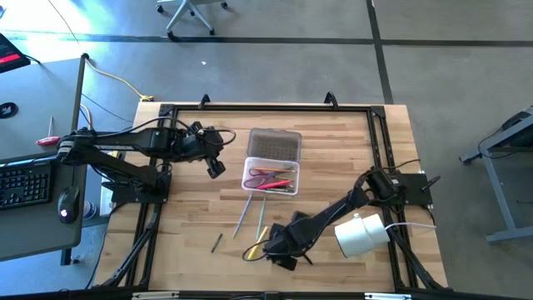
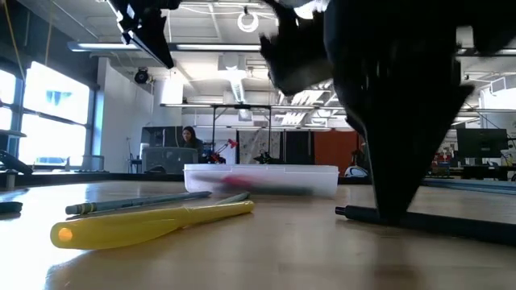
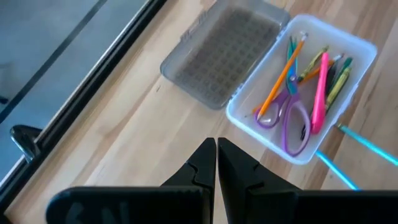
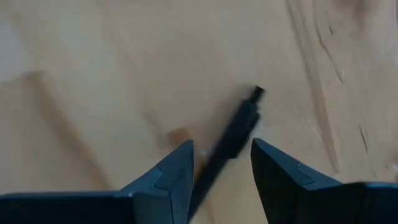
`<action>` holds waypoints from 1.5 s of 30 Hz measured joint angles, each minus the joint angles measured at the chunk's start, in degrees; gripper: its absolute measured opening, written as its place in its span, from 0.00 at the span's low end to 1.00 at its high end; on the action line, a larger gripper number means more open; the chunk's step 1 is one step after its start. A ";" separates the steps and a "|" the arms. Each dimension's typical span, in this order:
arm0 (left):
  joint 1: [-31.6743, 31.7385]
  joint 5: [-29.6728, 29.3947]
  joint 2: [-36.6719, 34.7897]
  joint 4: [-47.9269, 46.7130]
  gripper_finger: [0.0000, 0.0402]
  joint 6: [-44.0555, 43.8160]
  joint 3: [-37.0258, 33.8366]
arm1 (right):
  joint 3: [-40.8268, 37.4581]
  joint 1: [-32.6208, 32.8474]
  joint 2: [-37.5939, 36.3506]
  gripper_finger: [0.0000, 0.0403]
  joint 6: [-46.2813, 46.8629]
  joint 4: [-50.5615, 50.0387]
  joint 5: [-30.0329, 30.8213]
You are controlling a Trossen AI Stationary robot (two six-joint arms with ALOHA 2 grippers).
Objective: Pick & place school supplies into a supply box
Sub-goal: Put the black pen into the black supply box
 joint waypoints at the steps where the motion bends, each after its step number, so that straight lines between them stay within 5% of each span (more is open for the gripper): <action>1: 0.00 0.01 0.05 -0.19 0.13 -0.02 0.00 | -0.75 -0.15 0.00 0.34 0.46 0.02 -0.06; 10: 0.00 0.16 0.11 -0.37 0.13 0.04 -0.02 | -6.21 -2.61 -0.54 0.33 -1.81 5.78 -1.94; 17: 0.00 0.16 0.11 -0.37 0.13 0.15 -0.02 | -10.40 -3.06 -0.62 0.05 -3.21 10.77 -2.83; 20: 0.00 0.14 0.11 -0.36 0.13 0.14 -0.02 | -8.17 -3.14 -0.37 0.06 -5.50 7.76 -2.06; 24: 0.00 -0.16 0.11 -0.37 0.13 0.15 -0.02 | -2.23 -3.92 -0.75 0.09 -11.85 2.04 2.53; 28: 0.00 -0.30 0.11 -0.20 0.13 0.15 -0.02 | 5.71 -7.22 -1.22 0.02 -22.17 2.11 14.22; 35: 0.00 -0.32 0.11 0.00 0.13 0.21 -0.02 | 12.80 -16.51 -1.28 0.02 -37.84 6.01 22.36; 45: 0.02 -0.32 0.11 -0.09 0.13 2.12 -0.02 | 2.87 -26.43 -1.30 0.04 -40.30 8.29 11.02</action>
